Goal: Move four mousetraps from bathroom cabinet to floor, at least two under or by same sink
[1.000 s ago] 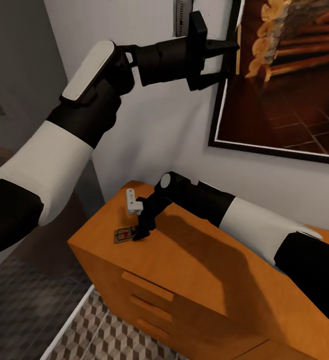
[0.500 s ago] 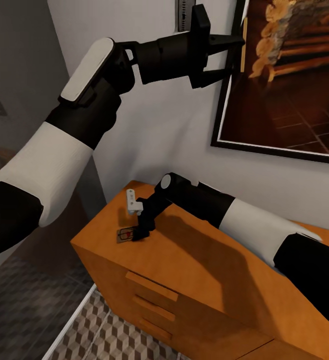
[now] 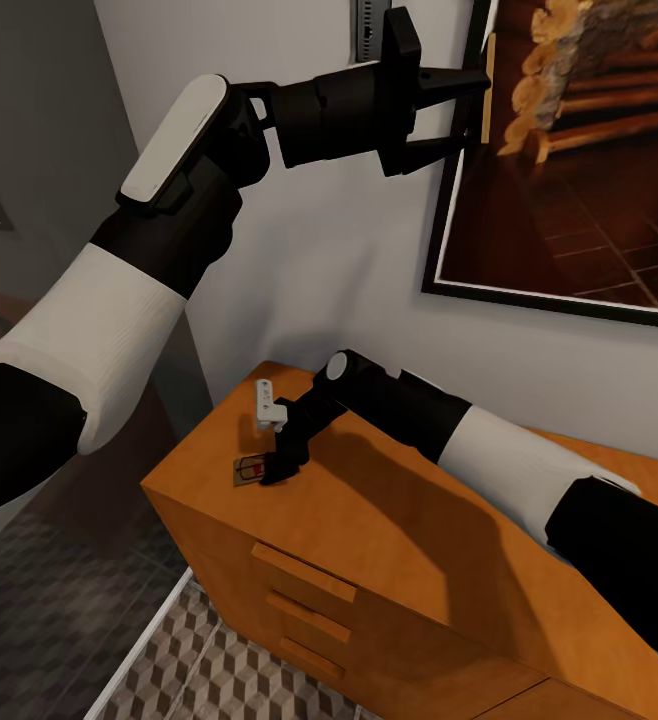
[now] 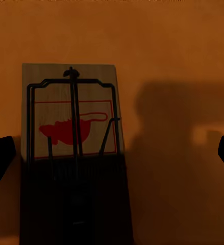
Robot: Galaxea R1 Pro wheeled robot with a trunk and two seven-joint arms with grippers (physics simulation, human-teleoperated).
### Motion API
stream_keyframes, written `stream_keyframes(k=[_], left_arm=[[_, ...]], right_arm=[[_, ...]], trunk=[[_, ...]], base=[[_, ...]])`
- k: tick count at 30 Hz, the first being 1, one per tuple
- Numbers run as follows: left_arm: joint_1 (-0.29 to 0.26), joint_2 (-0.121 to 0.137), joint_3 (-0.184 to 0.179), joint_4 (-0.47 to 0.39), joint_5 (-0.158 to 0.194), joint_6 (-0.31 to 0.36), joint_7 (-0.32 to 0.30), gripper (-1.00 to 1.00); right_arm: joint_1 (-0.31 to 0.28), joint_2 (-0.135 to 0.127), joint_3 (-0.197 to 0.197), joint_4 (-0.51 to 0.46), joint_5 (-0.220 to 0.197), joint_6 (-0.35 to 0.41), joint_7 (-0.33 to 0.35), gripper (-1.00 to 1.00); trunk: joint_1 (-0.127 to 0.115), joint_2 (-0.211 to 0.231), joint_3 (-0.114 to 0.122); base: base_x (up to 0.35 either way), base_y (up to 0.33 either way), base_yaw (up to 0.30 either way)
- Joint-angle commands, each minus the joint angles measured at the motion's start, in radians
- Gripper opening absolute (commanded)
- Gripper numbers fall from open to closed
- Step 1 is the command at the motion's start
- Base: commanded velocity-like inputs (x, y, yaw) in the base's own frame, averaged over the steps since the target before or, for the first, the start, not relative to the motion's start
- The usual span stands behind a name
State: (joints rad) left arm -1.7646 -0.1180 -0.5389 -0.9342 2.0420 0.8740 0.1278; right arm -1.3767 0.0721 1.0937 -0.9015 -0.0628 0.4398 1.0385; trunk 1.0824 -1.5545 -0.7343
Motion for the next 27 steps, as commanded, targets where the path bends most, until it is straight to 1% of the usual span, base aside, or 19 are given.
stream_keyframes(k=[1, 3, 4, 19, 22, 24, 27], left_arm=[[-0.001, 0.000, 0.000, 0.000, 0.007, 0.002, 0.007, -1.00], [-0.001, 0.000, 0.001, 0.000, 0.007, 0.002, 0.007, -1.00], [-0.001, 0.000, 0.001, 0.000, 0.007, 0.002, 0.007, -1.00], [-0.001, 0.000, 0.004, 0.000, 0.009, 0.002, 0.007, -1.00], [-0.001, 0.000, 0.004, 0.001, 0.009, 0.002, 0.007, -1.00], [-0.001, 0.000, 0.004, 0.001, 0.009, 0.002, 0.007, -1.00], [-0.001, 0.001, 0.004, 0.002, 0.009, 0.002, 0.007, -1.00]], right_arm=[[0.000, 0.000, 0.074, 0.000, -0.006, 0.009, 0.001, 1.00], [0.000, 0.000, 0.074, 0.001, -0.006, 0.009, 0.002, 1.00], [0.000, 0.000, 0.074, 0.001, -0.006, 0.008, 0.002, -1.00], [0.013, 0.000, 0.075, 0.005, -0.003, 0.007, 0.002, -1.00], [0.013, -0.001, 0.085, -0.001, -0.001, 0.007, 0.003, -1.00], [0.013, -0.006, 0.086, -0.013, 0.001, 0.008, 0.017, -1.00], [0.012, -0.014, 0.080, -0.050, 0.004, 0.010, 0.076, -1.00]], trunk=[[0.000, 0.000, -0.001], [0.000, 0.000, -0.001], [0.000, 0.000, -0.001], [0.000, 0.000, -0.001], [0.000, 0.000, -0.001], [0.000, 0.000, -0.001], [0.000, 0.000, -0.001]], base=[[0.000, 0.000, 0.000], [0.000, 0.000, 0.000], [0.000, 0.000, 0.000], [0.000, 0.000, 0.000], [0.000, 0.000, 0.000], [0.000, 0.000, 0.000], [0.000, 0.000, 0.000]])
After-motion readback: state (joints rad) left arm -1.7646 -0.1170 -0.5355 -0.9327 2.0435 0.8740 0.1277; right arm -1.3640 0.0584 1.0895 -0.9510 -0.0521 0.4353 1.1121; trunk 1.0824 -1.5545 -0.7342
